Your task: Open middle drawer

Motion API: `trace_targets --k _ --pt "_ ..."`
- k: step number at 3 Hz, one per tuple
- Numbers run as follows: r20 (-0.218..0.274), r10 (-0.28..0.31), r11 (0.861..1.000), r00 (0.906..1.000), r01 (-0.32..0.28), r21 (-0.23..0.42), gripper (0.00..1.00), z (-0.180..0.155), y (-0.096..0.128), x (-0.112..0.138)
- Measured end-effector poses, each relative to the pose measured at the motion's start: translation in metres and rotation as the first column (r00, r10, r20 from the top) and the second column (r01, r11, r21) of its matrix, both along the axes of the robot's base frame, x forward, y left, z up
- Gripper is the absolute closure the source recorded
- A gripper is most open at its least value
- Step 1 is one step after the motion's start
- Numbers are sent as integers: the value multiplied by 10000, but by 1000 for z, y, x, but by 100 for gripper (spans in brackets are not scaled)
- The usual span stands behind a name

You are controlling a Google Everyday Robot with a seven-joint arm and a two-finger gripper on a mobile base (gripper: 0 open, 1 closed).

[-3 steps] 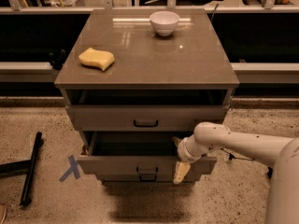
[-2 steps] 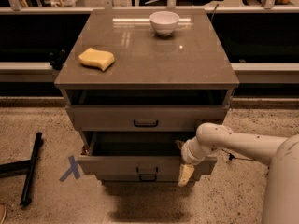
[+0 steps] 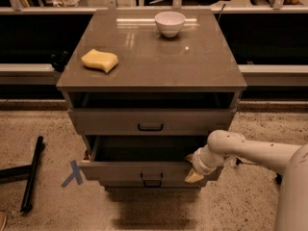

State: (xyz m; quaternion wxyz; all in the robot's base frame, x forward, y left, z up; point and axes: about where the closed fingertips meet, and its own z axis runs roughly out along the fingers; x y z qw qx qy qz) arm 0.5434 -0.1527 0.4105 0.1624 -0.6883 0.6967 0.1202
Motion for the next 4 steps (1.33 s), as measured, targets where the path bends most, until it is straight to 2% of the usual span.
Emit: trace_targets --k 1,2,3,4 --pt "-75 21 10000 10000 -20 95 78 0 -1 -9" --pt "-140 9 9996 9999 -5 281 100 7 -6 -35" --pt "-140 9 9996 9999 -5 282 100 7 -6 -35" --pt "-332 270 9944 9991 -234 1027 100 6 2 -80"
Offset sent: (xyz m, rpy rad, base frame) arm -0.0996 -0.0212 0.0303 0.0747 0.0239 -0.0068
